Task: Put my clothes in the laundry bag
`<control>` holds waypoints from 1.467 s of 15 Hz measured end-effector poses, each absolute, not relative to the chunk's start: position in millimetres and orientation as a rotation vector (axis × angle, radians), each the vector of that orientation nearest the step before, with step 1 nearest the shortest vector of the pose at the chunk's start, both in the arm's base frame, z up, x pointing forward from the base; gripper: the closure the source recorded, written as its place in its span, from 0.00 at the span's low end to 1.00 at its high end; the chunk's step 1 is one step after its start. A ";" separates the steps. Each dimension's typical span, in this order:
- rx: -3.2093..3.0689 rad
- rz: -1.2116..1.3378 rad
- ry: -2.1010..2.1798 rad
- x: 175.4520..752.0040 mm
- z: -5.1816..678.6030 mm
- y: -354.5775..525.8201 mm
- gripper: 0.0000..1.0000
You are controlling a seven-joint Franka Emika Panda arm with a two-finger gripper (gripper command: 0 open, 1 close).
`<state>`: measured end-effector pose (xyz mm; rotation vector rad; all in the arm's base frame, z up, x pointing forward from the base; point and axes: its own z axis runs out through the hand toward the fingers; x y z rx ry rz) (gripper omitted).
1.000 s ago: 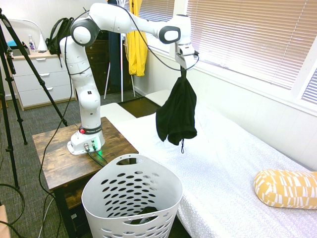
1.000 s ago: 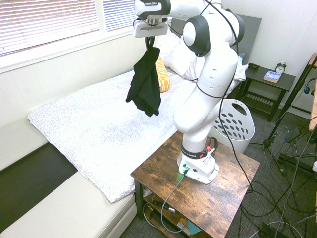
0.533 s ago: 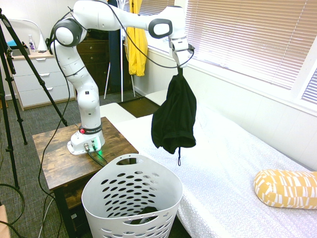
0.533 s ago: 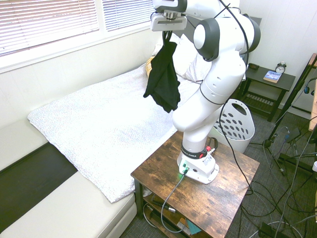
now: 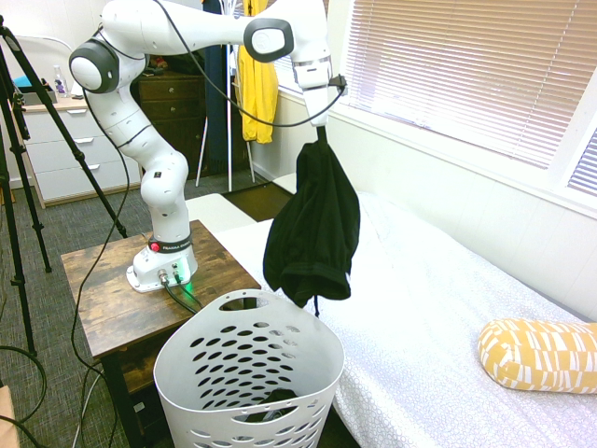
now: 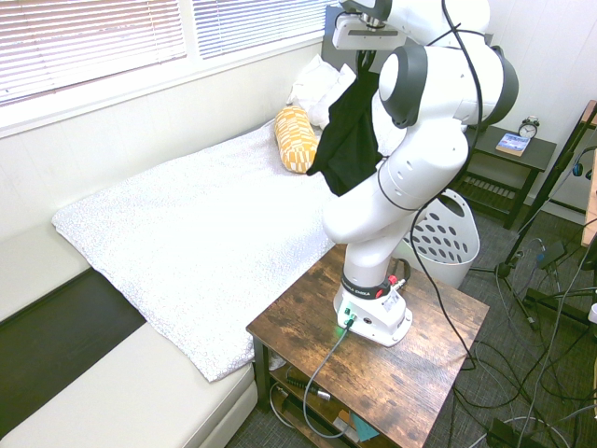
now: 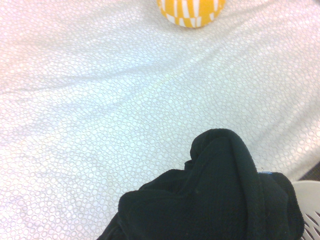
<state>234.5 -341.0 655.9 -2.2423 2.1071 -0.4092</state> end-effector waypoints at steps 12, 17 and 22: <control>-2.044 -0.391 2.329 109.3 628.2 -376.2 1.00; -2.009 -0.345 2.389 103.0 565.9 -395.2 1.00; -1.994 -0.313 2.418 110.3 487.0 -415.1 1.00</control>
